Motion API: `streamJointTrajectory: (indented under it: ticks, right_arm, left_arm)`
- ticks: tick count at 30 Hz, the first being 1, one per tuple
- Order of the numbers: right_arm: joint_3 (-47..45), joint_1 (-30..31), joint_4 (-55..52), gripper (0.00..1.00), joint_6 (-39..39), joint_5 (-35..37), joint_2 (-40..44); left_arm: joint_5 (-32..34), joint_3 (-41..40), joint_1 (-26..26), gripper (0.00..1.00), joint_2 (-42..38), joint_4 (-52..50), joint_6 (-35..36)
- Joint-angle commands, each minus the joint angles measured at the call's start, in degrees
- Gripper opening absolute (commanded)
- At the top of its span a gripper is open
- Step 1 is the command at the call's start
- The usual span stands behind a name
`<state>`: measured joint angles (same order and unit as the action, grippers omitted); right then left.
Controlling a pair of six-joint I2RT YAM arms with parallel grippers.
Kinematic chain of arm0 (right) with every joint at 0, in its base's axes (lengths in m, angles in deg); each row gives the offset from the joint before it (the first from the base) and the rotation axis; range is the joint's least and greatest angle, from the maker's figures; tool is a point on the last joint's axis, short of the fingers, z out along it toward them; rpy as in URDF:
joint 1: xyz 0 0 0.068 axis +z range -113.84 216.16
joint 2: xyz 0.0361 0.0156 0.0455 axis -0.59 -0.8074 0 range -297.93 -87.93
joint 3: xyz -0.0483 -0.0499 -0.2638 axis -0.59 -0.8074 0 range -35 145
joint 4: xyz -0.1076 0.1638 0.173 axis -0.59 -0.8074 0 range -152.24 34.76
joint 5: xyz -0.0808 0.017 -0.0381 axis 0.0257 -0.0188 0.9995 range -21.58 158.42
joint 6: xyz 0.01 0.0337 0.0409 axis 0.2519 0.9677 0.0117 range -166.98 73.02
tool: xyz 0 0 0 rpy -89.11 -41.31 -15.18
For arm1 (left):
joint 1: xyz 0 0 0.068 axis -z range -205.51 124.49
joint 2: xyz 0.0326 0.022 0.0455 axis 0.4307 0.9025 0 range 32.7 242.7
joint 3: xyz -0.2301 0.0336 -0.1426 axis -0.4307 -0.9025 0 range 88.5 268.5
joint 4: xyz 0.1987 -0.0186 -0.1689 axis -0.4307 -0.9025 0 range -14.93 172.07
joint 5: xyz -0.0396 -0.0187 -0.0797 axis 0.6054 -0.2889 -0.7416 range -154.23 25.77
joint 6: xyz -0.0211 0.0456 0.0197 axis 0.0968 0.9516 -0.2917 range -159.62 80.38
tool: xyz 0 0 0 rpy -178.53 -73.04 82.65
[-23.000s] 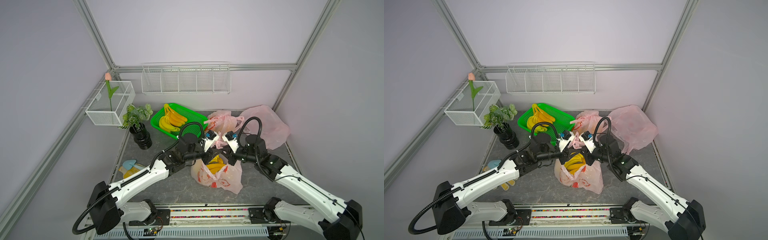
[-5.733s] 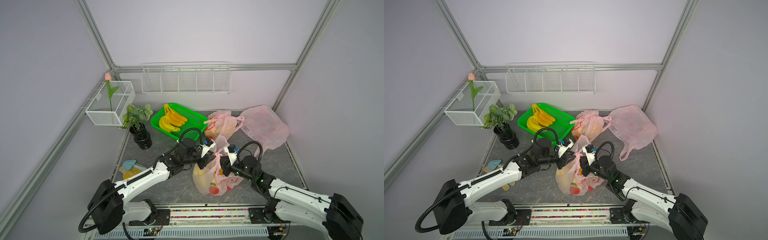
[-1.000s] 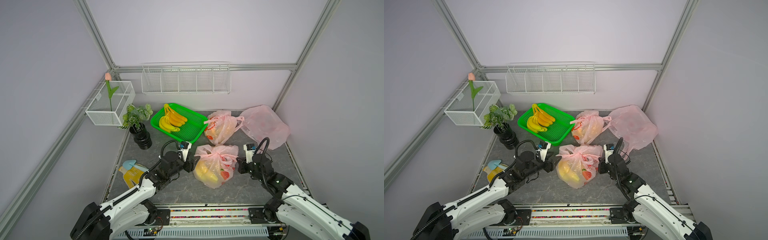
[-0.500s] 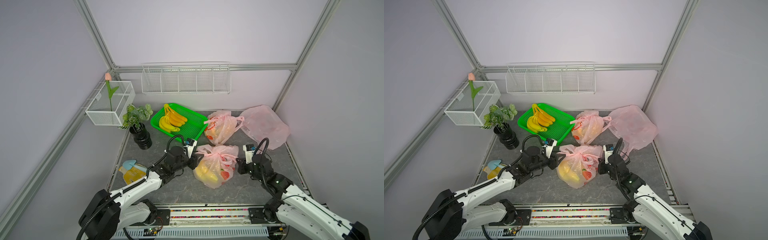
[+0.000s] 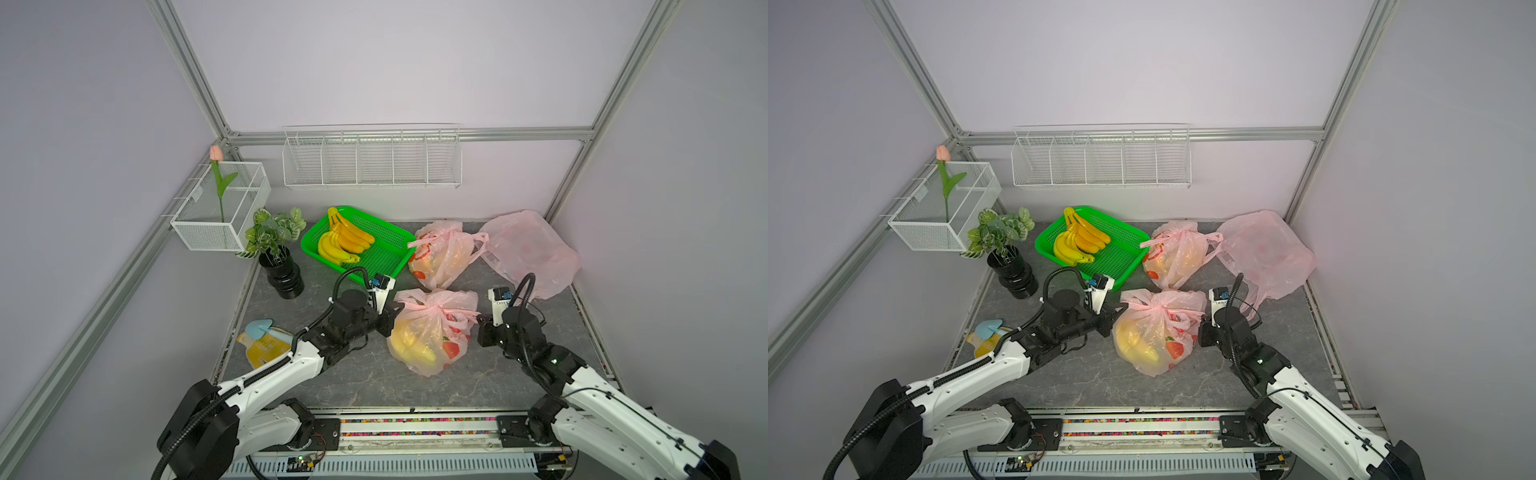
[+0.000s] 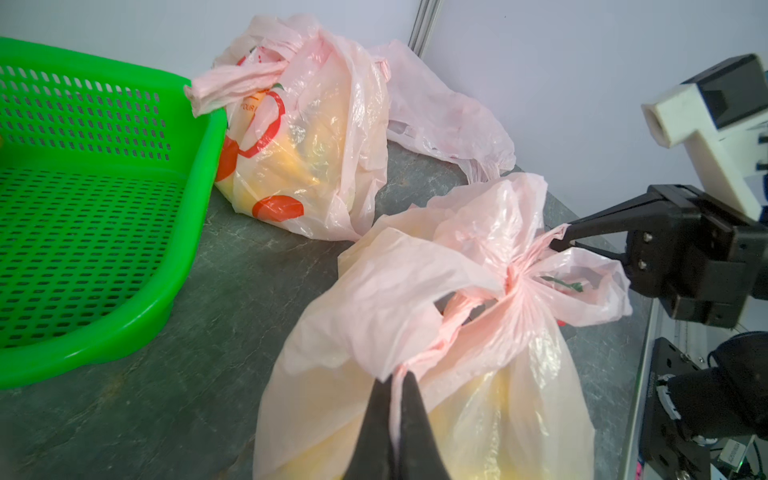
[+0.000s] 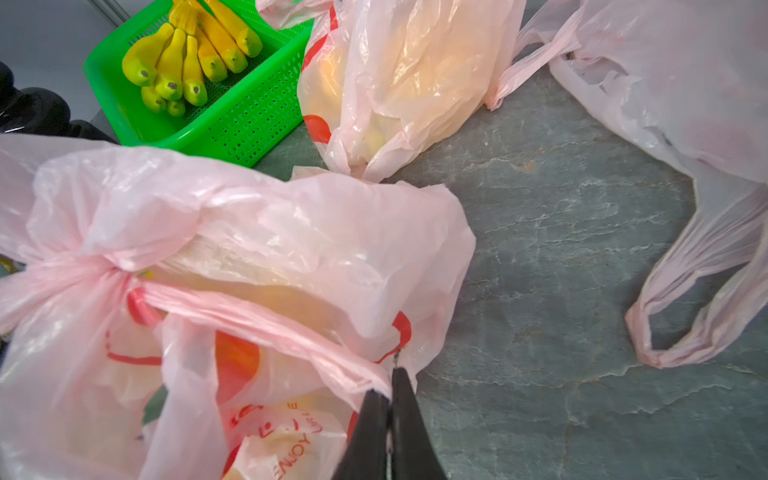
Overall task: Place the banana into a plastic bag & tie a knot
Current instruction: Tie the plastic bag at the center of the board, then move the plastic bag to the center of the board.
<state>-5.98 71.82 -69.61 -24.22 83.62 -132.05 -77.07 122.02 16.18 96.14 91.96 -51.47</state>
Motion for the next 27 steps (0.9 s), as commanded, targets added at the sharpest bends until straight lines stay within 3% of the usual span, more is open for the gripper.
streamJointTrajectory:
  ticks: [1,8,14,19,21,23,27]
  right_arm:
    - [5.5,-0.5,-5.8,0.07,-3.5,7.1,0.8]
    - [7.7,-2.2,-8.8,0.07,-4.3,16.5,-2.2]
    - [4.5,-12.0,-5.3,0.07,-0.4,8.1,-5.5]
    - [5.0,-18.2,-3.3,0.07,0.3,4.0,-8.4]
    - [5.9,-20.5,-3.1,0.06,0.6,3.2,-9.3]
    - [6.8,-22.9,-2.9,0.07,0.9,3.0,-9.6]
    - [9.6,-30.7,-2.4,0.06,1.8,2.3,-9.7]
  left_arm:
    - [4.2,1.0,-0.2,0.00,-4.7,-1.9,-0.3]
    - [12.3,-0.2,-1.1,0.00,-7.2,-3.4,-0.8]
    - [14.7,-1.2,-5.5,0.00,-1.7,-4.6,-4.3]
    - [17.2,2.7,-6.6,0.00,2.5,-7.6,-3.3]
    - [17.1,5.1,-6.6,0.00,4.0,-8.2,-2.9]
    - [11.4,8.3,-6.4,0.00,7.0,-6.8,1.1]
    - [7.0,16.4,-6.0,0.00,14.0,-5.7,-0.5]
